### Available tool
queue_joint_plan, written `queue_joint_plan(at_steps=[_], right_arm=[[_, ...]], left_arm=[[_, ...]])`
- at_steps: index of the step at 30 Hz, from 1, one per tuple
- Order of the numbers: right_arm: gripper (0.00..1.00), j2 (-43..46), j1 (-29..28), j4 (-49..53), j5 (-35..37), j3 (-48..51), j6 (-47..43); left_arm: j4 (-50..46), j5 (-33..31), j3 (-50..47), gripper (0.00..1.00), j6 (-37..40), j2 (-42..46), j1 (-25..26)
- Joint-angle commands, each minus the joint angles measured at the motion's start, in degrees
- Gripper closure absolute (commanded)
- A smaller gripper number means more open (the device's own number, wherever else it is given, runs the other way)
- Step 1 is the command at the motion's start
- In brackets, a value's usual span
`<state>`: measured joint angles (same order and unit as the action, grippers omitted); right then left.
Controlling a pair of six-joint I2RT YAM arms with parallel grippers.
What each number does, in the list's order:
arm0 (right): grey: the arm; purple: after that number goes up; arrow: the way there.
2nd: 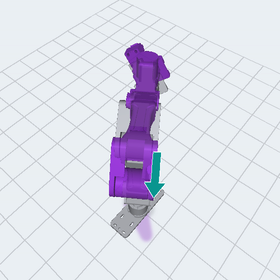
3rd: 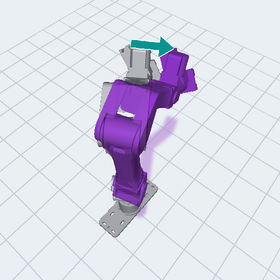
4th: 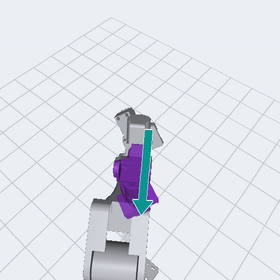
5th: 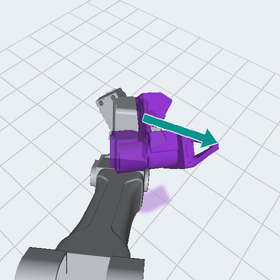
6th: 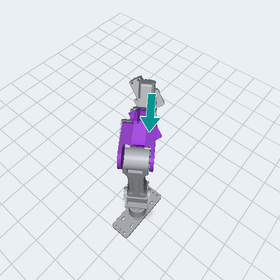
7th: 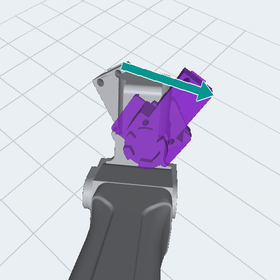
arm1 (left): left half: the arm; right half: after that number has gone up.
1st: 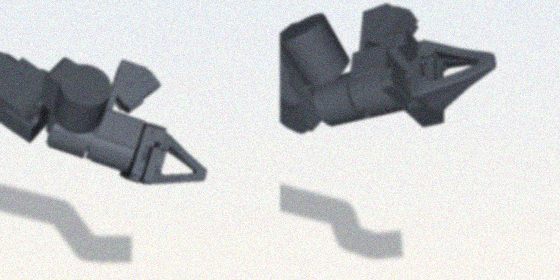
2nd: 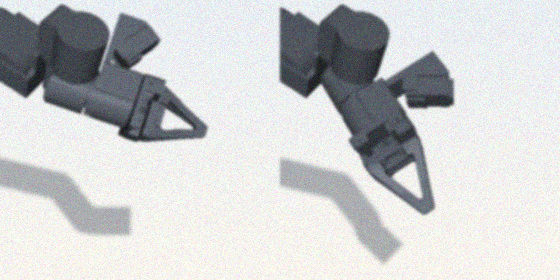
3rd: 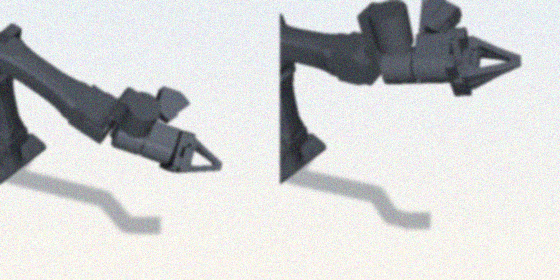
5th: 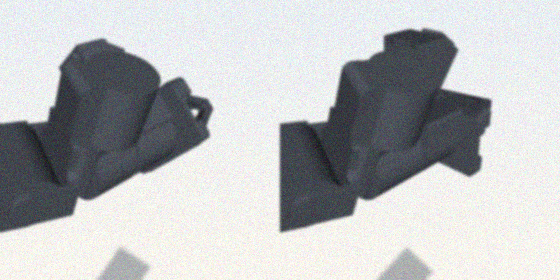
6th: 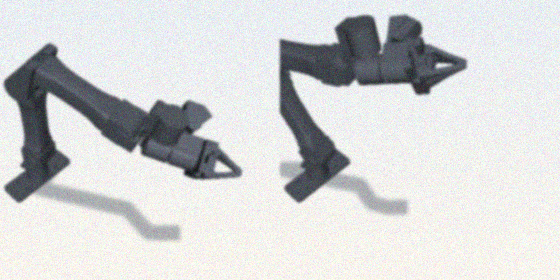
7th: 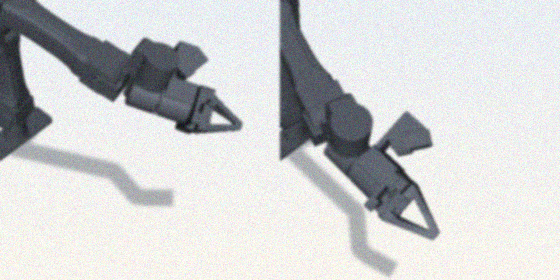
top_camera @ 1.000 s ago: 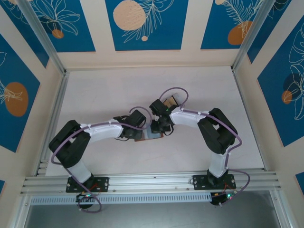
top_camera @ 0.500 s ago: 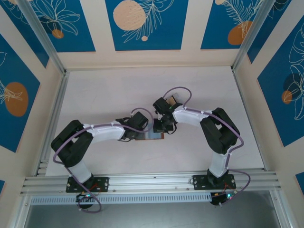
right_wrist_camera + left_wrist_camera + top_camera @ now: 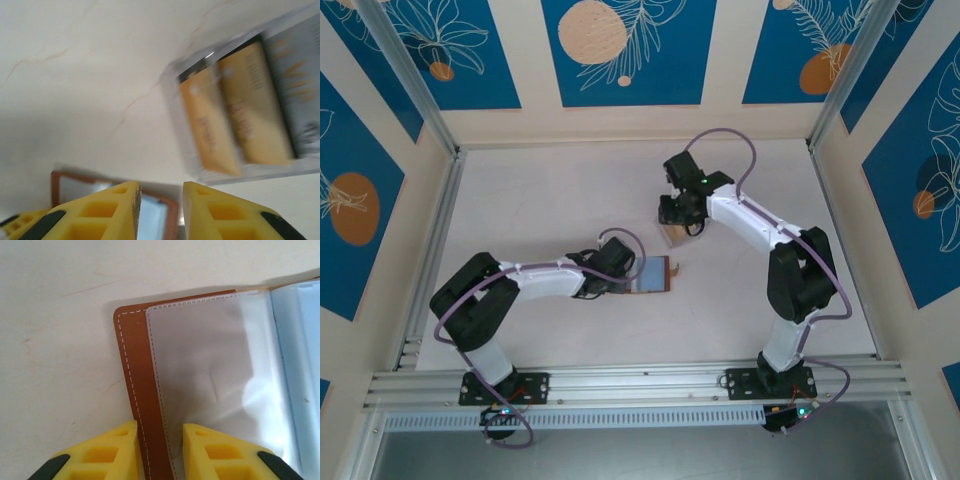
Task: Put the credit cards into the card holder
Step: Flip over the card slot in the card holder, then pick up the credit card from the storage box.
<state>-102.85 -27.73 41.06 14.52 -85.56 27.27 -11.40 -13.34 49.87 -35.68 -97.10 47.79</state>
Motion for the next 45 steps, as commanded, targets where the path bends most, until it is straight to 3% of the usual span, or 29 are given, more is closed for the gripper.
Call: queue_joint_plan(at_steps=[1,10,19,45], right_arm=[[0.70,-0.81,3.91,4.48,4.06,-2.05,-2.58],[0.68,-7.99,10.17,5.71,4.44,-7.75,-3.95],[0.68,-13.36,11.37,6.41,1.76,-10.94,-5.03],[0.75,-10.08,10.67,4.97,-1.16,-8.00,-6.55]], left_arm=[[-2.71,4.88,-2.58,0.76,-1.11,-3.64,1.25],[-2.16,5.74,-2.41,0.76,-1.89,-3.81,1.78],[-2.18,5.74,-2.58,0.76,-2.28,-3.45,1.96],[-0.99,6.57,-3.28,0.77,-2.86,-3.78,1.96]])
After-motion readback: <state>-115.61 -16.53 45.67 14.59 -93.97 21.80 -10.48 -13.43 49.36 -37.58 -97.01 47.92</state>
